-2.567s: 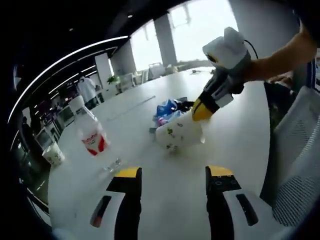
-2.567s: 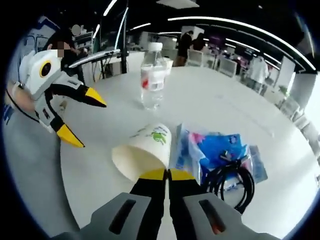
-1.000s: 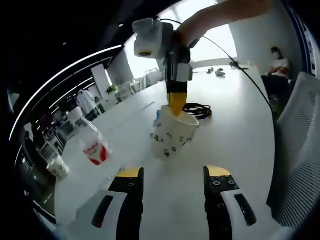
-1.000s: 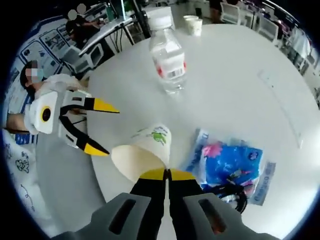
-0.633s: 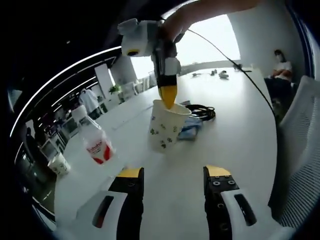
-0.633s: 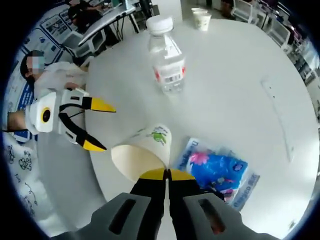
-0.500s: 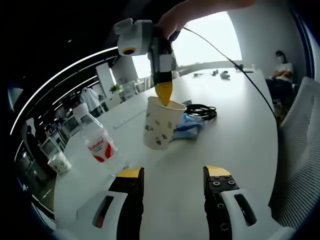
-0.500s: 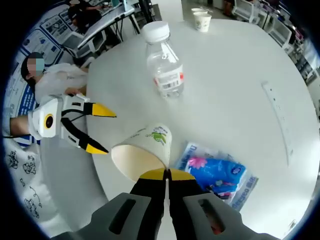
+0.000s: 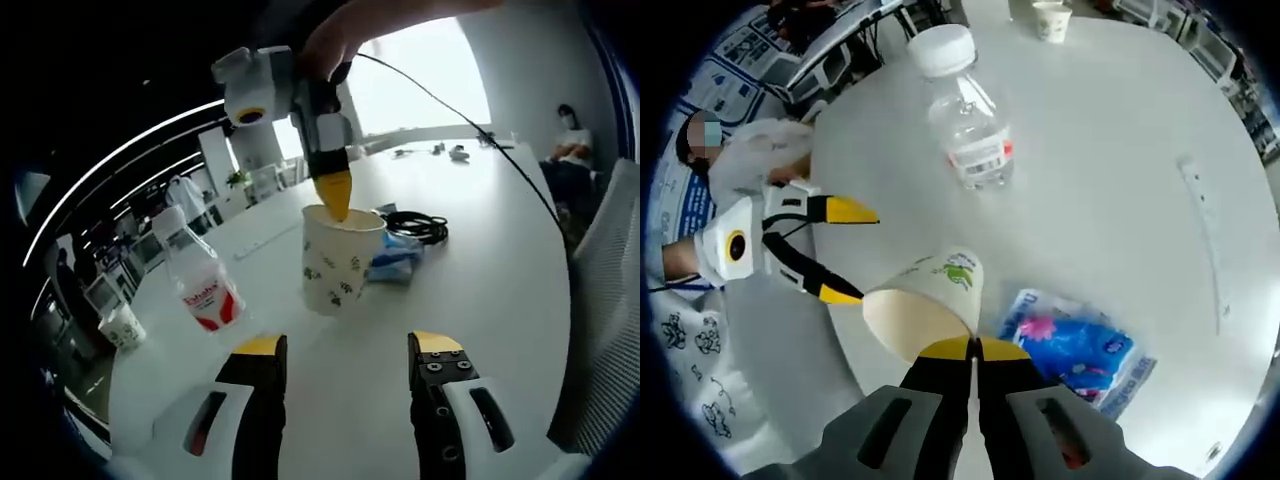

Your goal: Arrange the tabletop items into an orderly group along one side of the table until the central work area is clear of visible clutter.

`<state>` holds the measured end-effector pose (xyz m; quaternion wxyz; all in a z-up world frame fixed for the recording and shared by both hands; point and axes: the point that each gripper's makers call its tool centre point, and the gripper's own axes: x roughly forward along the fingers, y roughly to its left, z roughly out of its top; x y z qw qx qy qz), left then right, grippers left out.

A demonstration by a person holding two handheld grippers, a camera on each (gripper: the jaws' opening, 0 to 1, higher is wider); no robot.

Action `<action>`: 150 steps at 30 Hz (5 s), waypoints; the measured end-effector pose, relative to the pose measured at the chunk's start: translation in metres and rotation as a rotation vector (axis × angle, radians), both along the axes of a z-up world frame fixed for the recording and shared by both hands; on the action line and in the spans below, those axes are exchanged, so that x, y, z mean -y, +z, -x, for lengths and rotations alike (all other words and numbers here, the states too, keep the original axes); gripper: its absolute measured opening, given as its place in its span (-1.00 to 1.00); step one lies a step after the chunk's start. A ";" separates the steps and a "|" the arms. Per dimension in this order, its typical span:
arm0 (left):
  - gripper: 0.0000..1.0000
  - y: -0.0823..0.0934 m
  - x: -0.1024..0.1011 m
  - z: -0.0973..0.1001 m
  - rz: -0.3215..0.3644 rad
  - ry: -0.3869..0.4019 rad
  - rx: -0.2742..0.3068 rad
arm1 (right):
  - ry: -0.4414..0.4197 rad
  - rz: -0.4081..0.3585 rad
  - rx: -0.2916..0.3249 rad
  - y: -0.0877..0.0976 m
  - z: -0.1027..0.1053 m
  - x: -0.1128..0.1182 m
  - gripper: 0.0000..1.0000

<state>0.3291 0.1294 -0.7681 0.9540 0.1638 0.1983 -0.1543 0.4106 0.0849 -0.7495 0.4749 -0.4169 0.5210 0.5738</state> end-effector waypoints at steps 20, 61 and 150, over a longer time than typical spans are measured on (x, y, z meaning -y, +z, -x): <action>-0.08 0.022 0.028 -0.043 -0.022 -0.095 0.111 | 0.005 0.077 -0.083 -0.006 0.014 0.005 -1.00; -0.26 0.017 0.038 -0.048 0.000 -0.114 0.090 | 0.124 0.039 -0.110 0.001 0.026 0.012 -0.92; -0.25 -0.003 -0.018 -0.096 0.244 0.358 0.172 | -0.634 -1.212 -0.103 0.070 0.035 0.097 -0.51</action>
